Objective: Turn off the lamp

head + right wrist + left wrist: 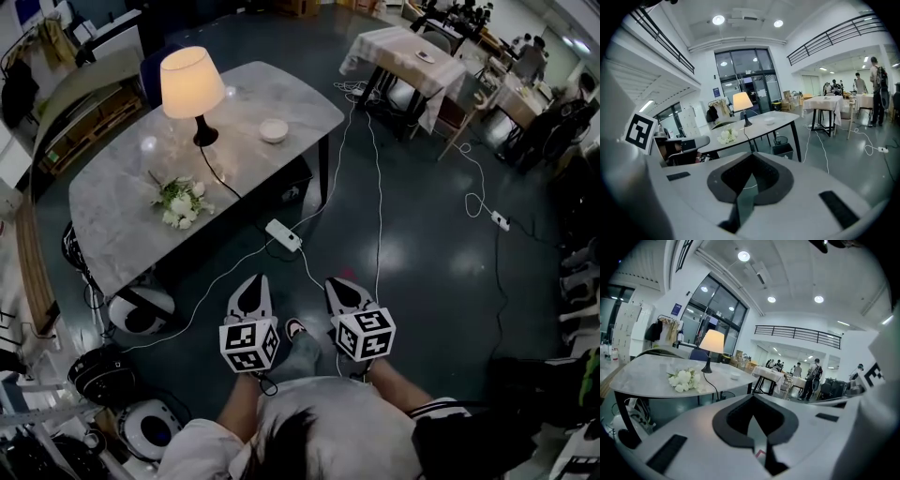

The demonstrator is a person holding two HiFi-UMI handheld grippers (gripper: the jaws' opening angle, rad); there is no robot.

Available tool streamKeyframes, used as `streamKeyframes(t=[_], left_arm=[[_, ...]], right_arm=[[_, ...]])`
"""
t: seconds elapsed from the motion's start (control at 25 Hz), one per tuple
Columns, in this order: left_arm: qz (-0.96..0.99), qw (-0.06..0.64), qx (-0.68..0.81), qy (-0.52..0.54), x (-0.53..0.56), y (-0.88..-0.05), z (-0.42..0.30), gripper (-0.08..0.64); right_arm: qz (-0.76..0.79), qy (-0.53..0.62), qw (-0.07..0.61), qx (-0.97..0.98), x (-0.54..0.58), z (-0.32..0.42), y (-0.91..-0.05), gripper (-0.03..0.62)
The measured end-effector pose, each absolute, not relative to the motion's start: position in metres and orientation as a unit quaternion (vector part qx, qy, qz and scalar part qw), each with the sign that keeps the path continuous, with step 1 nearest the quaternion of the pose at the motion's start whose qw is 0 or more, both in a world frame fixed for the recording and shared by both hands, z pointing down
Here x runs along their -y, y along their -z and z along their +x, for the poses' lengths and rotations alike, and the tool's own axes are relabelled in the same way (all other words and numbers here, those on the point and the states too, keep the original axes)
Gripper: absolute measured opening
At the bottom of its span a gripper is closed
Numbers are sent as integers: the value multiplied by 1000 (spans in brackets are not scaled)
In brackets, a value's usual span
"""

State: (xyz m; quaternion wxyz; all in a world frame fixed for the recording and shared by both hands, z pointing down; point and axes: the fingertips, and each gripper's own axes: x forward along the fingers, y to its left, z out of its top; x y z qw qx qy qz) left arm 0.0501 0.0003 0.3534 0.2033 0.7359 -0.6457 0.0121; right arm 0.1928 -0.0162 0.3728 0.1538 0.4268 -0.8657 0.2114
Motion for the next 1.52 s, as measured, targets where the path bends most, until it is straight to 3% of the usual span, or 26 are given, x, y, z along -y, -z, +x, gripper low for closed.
streamKeyframes(t=[0.8,1.52], left_arm=[[657,205,724,38,119,-347,-14,-5],[639,206,741,27,143,-356,-26,-5]], right_arm=[[318,-186,203,907,150,135,-364,-1],[293,-204,214,909,207,110,-375,-2]])
